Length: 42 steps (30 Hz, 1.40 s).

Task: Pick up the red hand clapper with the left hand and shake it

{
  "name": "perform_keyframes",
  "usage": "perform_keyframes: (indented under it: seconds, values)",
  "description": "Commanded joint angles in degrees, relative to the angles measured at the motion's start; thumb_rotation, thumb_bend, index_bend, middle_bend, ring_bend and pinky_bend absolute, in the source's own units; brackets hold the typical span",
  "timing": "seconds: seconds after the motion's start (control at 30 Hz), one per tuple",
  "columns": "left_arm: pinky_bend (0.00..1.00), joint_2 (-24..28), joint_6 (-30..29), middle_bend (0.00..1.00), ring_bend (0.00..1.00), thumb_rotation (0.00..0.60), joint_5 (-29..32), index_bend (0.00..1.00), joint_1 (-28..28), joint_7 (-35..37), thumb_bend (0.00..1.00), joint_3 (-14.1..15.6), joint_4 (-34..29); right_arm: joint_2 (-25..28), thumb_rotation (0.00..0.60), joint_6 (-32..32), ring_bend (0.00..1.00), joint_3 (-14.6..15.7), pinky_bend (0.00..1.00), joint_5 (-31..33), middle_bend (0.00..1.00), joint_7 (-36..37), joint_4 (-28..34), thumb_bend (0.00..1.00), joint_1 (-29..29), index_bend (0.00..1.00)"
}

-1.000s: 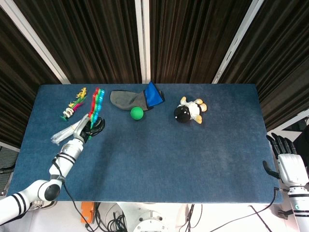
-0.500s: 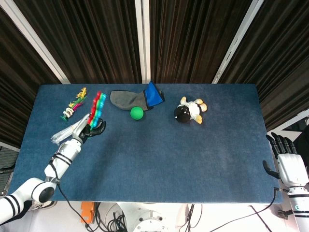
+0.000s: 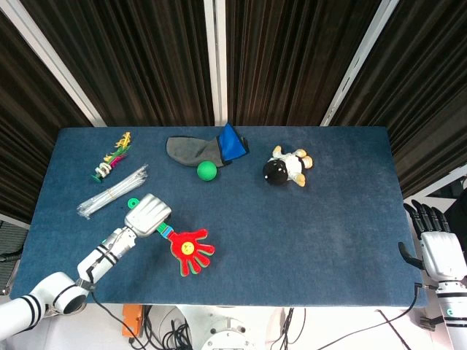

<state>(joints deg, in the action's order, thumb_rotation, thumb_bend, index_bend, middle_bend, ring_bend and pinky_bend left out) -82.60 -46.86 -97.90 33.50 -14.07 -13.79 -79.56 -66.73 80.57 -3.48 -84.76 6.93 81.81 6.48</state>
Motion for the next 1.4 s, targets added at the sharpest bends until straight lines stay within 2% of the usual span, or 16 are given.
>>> perform_keyframes:
  seconds: [0.03,0.07,0.17,0.33,0.47,0.53,0.87,0.93,1.03,1.07,1.13,1.2,1.27,1.4]
  values:
    - [1.0,-0.37,0.91,1.0,1.0,0.6,7.27,1.0,0.53,6.77,0.7,1.47,-4.44,-0.19,0.6,-0.13,0.0,0.09,0.0,-0.17,0.0,0.18,-0.16,0.31,0.12,0.0]
    - [1.0,0.03,2.27,1.0,1.0,0.6,11.35,1.0,0.26,13.15,0.7,0.76,-7.22,-0.26,0.6,-0.17,0.0,0.09,0.0,-0.23,0.0,0.2,-0.18,0.31,0.18,0.0]
    - [1.0,1.27,3.26,1.0,1.0,0.6,17.43,1.0,-0.09,24.81,0.7,-1.26,-11.27,-0.32,0.6,-0.27,0.0,0.11,0.0,-0.19,0.0,0.23,-0.37,0.31,0.2,0.0]
    - [1.0,1.04,1.57,1.0,1.0,0.6,24.56,1.0,-1.47,37.37,0.7,-4.18,-14.18,-0.18,0.6,-0.24,0.0,0.03,0.0,-0.12,0.0,0.18,-0.29,0.31,0.23,0.0]
    - [1.0,1.1,2.24,1.0,1.0,0.6,35.4,1.0,-2.9,50.12,0.7,-9.25,-16.79,-0.14,0.6,-0.24,0.0,0.05,0.0,-0.17,0.0,-0.02,-0.14,0.31,0.26,0.0]
    - [1.0,1.52,2.77,1.0,1.0,0.6,38.58,1.0,-3.09,52.39,0.7,-10.39,-16.52,-0.18,0.6,-0.23,0.0,0.07,0.0,-0.13,0.0,-0.09,-0.07,0.31,0.24,0.0]
    - [1.0,0.09,0.55,1.0,1.0,0.6,38.87,1.0,-2.26,47.9,0.7,-8.03,-14.19,-0.46,0.6,-0.54,0.0,0.2,0.0,-0.16,0.0,-0.46,-0.12,0.31,0.38,0.0]
    - [1.0,-1.08,-3.45,1.0,1.0,0.6,33.82,1.0,-1.63,41.63,0.7,-5.98,-11.31,-0.41,0.6,-0.51,0.0,0.16,0.0,-0.08,0.0,-0.53,-0.06,0.31,0.36,0.0]
    - [1.0,-5.86,-16.09,1.0,1.0,0.6,15.27,1.0,-0.22,22.8,0.7,1.63,0.06,-0.34,0.6,-0.53,0.0,0.03,0.0,0.14,0.0,-0.46,-0.13,0.31,0.37,0.0]
    - [1.0,-6.61,-17.58,1.0,1.0,0.6,10.77,1.0,0.43,19.77,0.7,3.86,3.01,-0.33,0.6,-0.62,0.0,0.04,0.0,0.21,0.0,-0.46,-0.19,0.31,0.37,0.0]
    - [1.0,-6.93,-16.83,1.0,1.0,0.6,5.64,1.0,1.84,16.64,0.7,7.54,6.42,-0.41,0.6,-0.79,0.0,0.06,0.0,0.26,0.0,-0.46,-0.24,0.31,0.42,0.0]
    - [1.0,-6.54,-13.15,1.0,1.0,0.6,3.61,1.0,3.5,13.19,0.7,10.31,7.58,-0.55,0.6,-0.82,0.0,0.14,0.0,0.09,0.0,-0.41,-0.28,0.31,0.48,0.0]
    - [1.0,-6.27,-9.95,1.0,1.0,0.6,3.78,1.0,4.56,8.03,0.7,11.37,7.28,-0.66,0.6,-0.83,0.0,0.26,0.0,-0.04,0.0,-0.27,-0.43,0.31,0.46,0.0]
    - [1.0,-6.18,-6.88,1.0,1.0,0.6,7.85,1.0,4.72,2.66,0.7,10.77,4.13,-0.63,0.6,-0.66,0.0,0.17,0.0,0.21,0.0,0.17,-0.83,0.31,0.29,0.0]
